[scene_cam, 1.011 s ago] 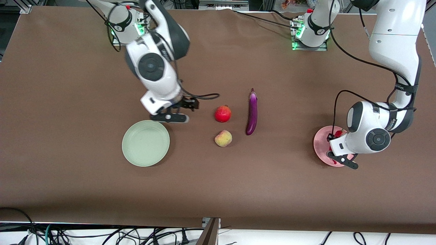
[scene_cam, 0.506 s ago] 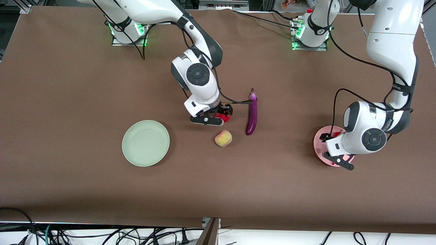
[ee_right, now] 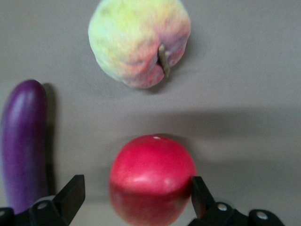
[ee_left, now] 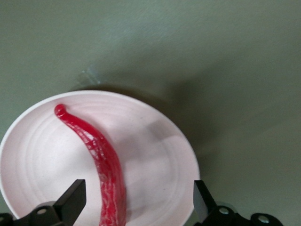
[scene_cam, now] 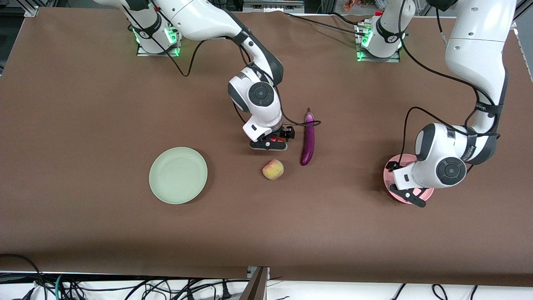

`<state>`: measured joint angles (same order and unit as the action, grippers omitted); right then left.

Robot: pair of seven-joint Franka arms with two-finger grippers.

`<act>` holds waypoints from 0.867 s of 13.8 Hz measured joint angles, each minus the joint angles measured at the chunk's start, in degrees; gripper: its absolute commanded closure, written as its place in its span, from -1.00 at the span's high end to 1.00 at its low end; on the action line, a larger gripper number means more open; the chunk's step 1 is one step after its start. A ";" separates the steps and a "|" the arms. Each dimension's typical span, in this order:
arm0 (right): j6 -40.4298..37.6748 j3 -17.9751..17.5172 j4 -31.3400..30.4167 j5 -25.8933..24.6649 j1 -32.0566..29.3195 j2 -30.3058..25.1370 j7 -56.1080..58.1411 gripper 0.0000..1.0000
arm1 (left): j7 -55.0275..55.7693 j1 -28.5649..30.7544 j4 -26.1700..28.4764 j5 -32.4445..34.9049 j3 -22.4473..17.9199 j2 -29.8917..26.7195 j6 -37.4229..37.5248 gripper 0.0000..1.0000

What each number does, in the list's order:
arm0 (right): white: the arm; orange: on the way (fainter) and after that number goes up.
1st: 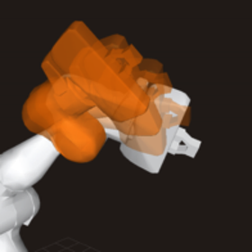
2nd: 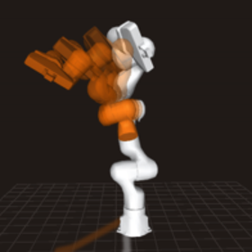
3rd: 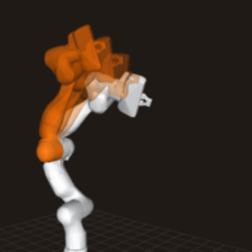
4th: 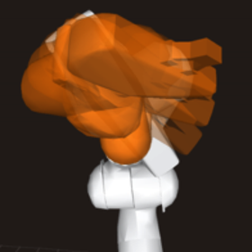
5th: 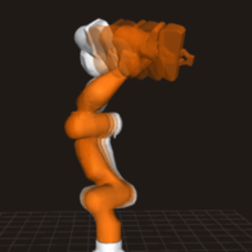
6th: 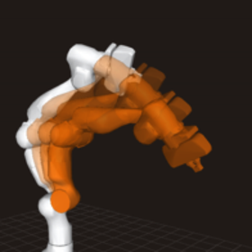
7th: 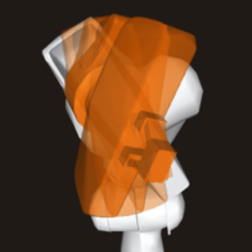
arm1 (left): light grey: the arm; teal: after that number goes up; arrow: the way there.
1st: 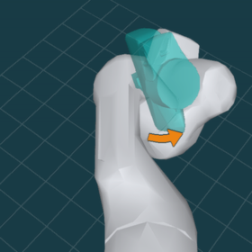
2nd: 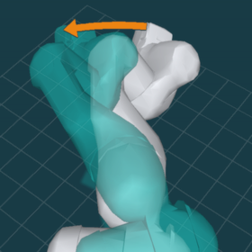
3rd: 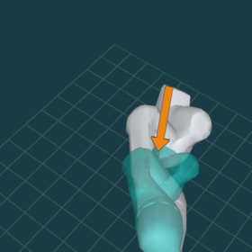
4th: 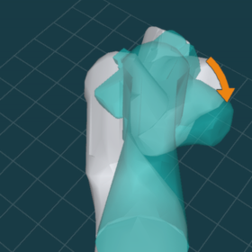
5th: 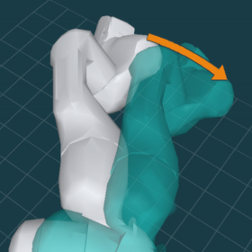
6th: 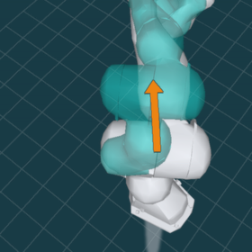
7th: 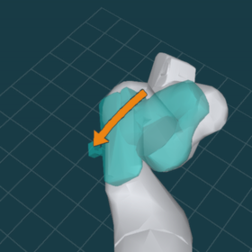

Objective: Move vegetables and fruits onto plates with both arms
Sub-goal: 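Release the chili on the pink plate while the right gripper carries the apple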

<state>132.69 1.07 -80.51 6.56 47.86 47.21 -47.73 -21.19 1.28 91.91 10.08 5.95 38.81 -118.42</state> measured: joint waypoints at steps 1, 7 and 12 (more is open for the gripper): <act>0.07 0.07 0.00 -0.22 0.10 0.26 0.00 1.00 | 0.05 -0.12 -0.15 0.00 0.38 -0.26 1.02 1.00; 0.06 0.52 -0.26 -0.76 0.10 0.31 0.00 -0.23 | 0.11 -0.11 -0.72 -0.22 1.88 -1.81 5.85 1.00; -4.50 1.57 0.68 -0.77 -1.72 -1.63 2.55 -0.39 | 0.71 -0.74 -4.21 -1.25 2.40 -3.84 12.13 1.00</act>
<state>128.19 2.64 -79.83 5.79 46.13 45.58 -45.18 -20.48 0.54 87.70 8.83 8.35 34.97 -106.30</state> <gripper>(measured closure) 0.185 0.000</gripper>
